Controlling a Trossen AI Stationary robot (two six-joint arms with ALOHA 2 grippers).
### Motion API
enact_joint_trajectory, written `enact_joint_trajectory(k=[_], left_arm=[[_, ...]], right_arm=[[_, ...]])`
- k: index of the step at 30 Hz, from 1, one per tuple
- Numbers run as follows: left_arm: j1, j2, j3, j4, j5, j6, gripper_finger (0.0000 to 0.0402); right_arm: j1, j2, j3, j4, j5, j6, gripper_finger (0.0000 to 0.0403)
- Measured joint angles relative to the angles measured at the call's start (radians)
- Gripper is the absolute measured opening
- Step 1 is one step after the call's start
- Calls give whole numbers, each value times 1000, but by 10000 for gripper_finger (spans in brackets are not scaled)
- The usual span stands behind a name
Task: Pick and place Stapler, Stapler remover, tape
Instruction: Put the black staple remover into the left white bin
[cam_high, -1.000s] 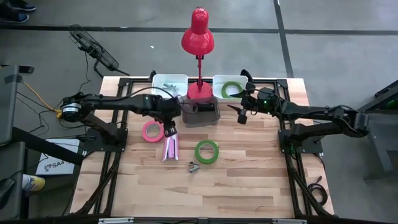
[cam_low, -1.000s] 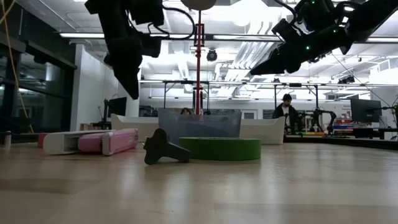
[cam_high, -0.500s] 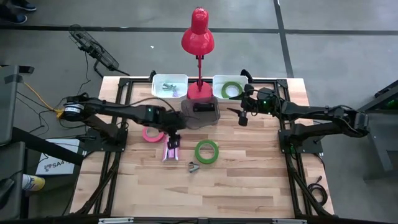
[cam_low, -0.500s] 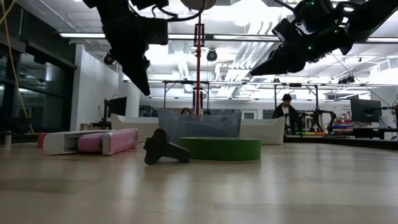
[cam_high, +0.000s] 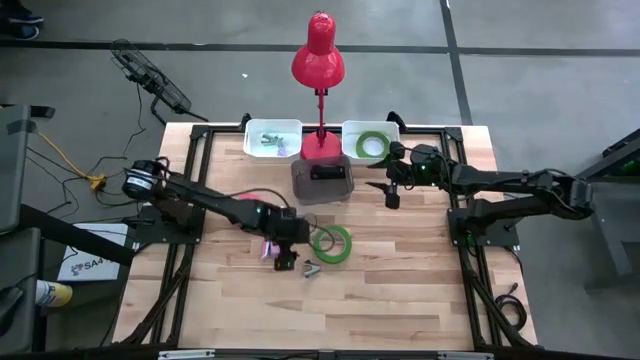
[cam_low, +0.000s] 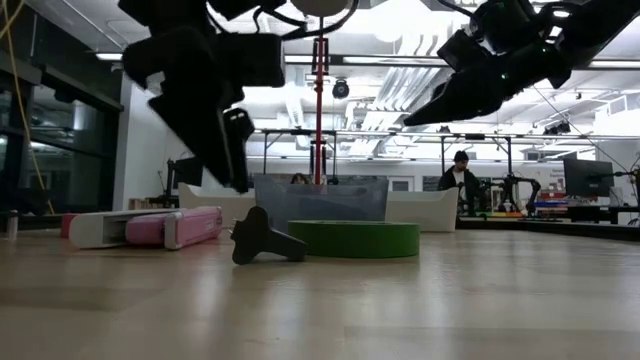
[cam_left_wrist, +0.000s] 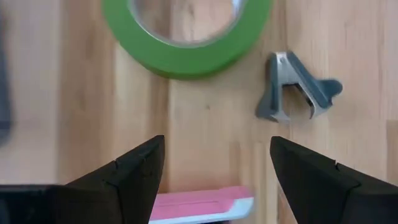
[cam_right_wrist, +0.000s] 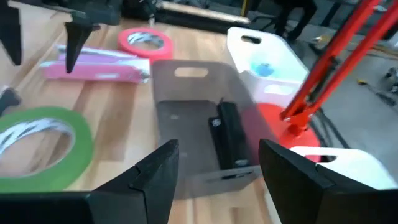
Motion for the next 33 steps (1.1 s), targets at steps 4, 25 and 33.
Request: enact_joint_trajectory(k=[4,25,33], left_arm=[[-46,10,3,48,0,-66,287],[-113,18,2,102,-27,-248,305],[-113,33,2,131,-48,-236,337]], right_arm=[[26,0,0,-15,0,8,213],[84,2,0,-42,43,10,210],[84,2,0,-44,59,-4,209]])
